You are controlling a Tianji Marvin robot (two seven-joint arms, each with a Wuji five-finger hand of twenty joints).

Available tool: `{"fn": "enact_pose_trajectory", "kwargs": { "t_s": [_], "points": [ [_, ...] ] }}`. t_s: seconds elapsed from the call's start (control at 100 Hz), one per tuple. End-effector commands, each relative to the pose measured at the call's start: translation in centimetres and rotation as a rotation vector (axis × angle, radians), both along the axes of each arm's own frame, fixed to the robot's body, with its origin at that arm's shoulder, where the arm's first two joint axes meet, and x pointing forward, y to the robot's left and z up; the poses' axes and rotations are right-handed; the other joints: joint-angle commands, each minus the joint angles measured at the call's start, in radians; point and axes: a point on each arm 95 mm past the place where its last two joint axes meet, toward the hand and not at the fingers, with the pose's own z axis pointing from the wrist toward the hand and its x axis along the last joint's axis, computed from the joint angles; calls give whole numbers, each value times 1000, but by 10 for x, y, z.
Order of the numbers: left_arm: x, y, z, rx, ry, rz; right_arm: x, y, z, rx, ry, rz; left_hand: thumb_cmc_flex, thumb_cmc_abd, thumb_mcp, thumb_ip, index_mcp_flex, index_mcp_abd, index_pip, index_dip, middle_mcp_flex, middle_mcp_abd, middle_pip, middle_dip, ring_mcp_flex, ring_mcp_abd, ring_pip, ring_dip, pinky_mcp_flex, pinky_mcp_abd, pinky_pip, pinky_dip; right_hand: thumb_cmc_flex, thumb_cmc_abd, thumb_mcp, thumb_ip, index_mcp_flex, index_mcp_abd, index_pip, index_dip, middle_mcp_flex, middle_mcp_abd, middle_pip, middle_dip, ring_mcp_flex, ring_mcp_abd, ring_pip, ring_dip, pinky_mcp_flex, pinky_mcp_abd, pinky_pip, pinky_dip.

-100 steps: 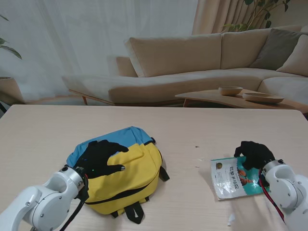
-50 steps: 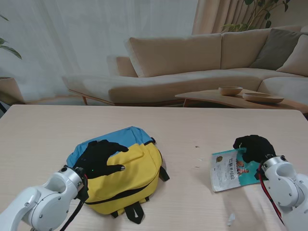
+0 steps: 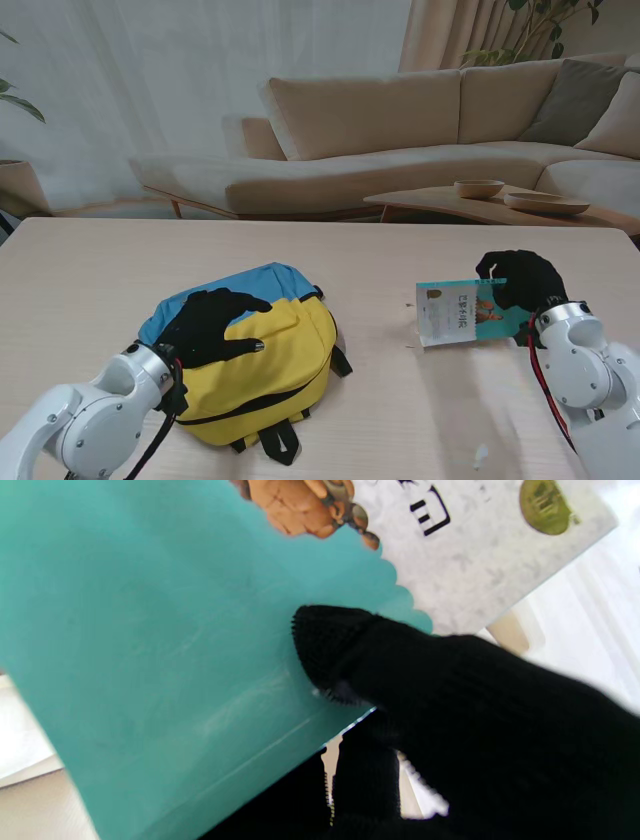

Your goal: Pack books into the school bag then zip close the school bag

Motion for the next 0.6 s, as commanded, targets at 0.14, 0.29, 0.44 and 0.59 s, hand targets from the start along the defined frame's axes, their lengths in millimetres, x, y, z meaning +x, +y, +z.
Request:
{"fn": "enact_pose_trajectory", "kwargs": {
  "t_s": [0.14, 0.29, 0.44, 0.59],
  "points": [
    [4, -5, 1, -50, 22, -16, 13, 29, 27, 74, -86, 1, -20, 5, 14, 28, -19, 16, -23, -16, -25, -14, -17, 1, -10, -15, -20, -6, -8, -19, -51, 22, 87, 145, 151, 29, 88, -91, 266, 111, 111, 63, 446, 128, 62, 37, 103, 11, 9, 30, 40, 28],
    [10, -8, 2, -96, 25, -20, 18, 47, 37, 122, -108, 4, -24, -2, 13, 27, -29, 19, -28, -21, -24, -13, -19, -2, 11, -2, -5, 1, -5, -18, -51, 24, 90, 149, 151, 20, 90, -90, 266, 115, 114, 64, 445, 134, 64, 38, 106, 10, 9, 33, 42, 31],
    [19, -10, 4, -134, 37, -33, 20, 67, 45, 181, -127, 20, -49, -36, 10, 22, -68, 26, -43, -32, -42, -17, -23, -5, -14, -13, -14, -4, -5, -20, -52, 26, 96, 148, 151, 17, 94, -87, 264, 119, 116, 67, 443, 137, 66, 43, 109, 10, 8, 38, 44, 34],
    [28, -15, 4, -201, 56, -40, 17, 87, 51, 232, -139, 44, -156, -104, 101, -12, -110, 43, -96, -88, -82, -19, -28, -17, -24, -15, -22, -11, -8, -28, -60, 29, 99, 149, 150, 16, 96, -85, 263, 123, 118, 71, 442, 140, 68, 44, 110, 10, 7, 42, 45, 36]
  ]
}}
